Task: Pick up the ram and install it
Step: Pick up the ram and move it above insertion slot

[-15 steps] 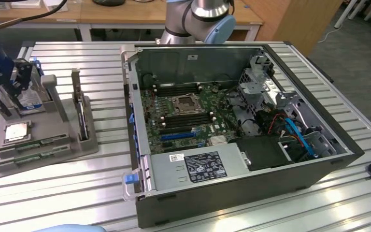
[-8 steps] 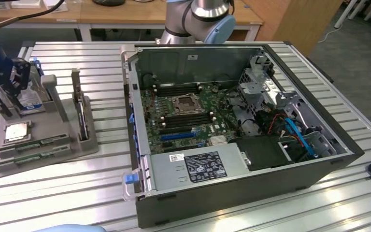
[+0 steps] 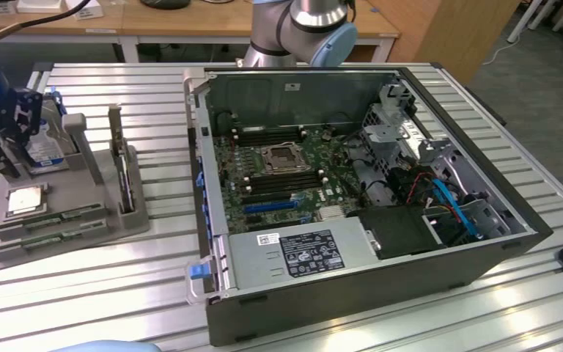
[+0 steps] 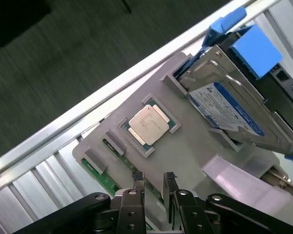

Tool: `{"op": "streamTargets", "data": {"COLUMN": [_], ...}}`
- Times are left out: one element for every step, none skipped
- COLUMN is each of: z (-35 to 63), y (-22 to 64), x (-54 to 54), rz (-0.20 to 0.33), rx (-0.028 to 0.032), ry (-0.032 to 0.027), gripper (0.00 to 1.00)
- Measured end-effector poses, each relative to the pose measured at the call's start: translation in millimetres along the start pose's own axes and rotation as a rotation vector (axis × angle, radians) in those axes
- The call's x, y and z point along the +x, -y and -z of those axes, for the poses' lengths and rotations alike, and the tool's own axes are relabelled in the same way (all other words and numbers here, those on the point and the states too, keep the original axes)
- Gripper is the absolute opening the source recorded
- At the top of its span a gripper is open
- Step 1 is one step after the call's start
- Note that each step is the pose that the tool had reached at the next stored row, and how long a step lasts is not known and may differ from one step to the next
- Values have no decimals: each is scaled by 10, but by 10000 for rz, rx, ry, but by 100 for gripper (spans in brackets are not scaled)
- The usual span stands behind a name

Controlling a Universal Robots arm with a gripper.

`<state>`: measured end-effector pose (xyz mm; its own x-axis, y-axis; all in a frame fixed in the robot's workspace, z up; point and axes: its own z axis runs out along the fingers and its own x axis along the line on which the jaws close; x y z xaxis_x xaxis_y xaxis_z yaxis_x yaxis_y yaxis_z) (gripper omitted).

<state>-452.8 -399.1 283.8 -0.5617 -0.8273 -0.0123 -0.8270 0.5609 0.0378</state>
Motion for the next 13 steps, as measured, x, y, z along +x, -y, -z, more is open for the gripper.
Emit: {"op": "streamTargets", "data": {"z": [-2, -4, -6, -7, -9, -11, -12, -14, -16, -16, -18, -19, -21], "y": [0, 0, 1, 1, 0, 0, 0, 1, 1, 1, 1, 1, 1], "x": [0, 0, 0, 0, 0, 0, 0, 0, 0, 0, 0, 0, 0], "rz": [196, 377, 551, 730, 915, 1094, 1275, 1466, 1645, 1825, 2004, 2184, 2374], "rx": [-3, -5, -7, -9, -11, -14, -16, -18, -21, -23, -25, -27, -30], "ry": [-8, -14, -21, -28, -35, -42, -49, -56, -63, -71, -77, -83, -90], "gripper": [29, 29, 29, 29, 29, 29, 29, 29, 29, 29, 29, 29, 29]}}
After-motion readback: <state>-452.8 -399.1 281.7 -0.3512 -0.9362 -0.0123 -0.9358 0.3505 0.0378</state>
